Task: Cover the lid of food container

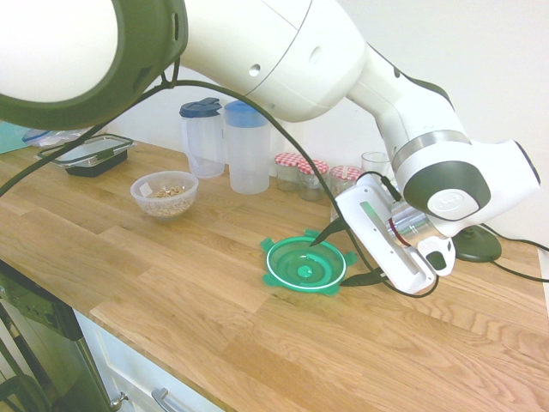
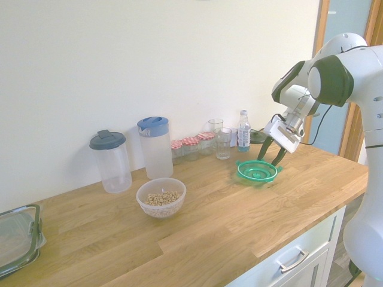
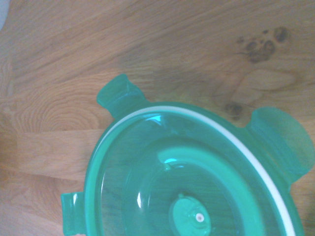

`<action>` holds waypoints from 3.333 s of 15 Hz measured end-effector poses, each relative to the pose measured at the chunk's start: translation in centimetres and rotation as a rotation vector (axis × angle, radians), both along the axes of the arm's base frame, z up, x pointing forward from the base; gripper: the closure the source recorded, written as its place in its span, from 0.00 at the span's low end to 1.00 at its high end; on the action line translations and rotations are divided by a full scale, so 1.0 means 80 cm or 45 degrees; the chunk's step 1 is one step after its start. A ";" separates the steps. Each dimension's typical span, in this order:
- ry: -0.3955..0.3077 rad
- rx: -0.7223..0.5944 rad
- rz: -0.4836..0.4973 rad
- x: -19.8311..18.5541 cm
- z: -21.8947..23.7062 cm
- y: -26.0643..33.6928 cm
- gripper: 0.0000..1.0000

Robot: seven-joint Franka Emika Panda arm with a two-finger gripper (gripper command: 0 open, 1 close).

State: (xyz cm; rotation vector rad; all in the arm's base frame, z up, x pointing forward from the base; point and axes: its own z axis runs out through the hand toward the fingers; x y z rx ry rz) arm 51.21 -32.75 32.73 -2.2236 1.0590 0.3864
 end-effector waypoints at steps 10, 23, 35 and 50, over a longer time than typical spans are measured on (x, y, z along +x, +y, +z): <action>0.004 0.027 0.019 -0.001 -0.016 0.011 1.00; -0.033 -0.019 0.035 0.012 -0.029 0.030 1.00; -0.058 -0.027 0.062 0.017 -0.032 0.039 1.00; -0.098 -1.150 0.096 -0.010 0.284 0.240 1.00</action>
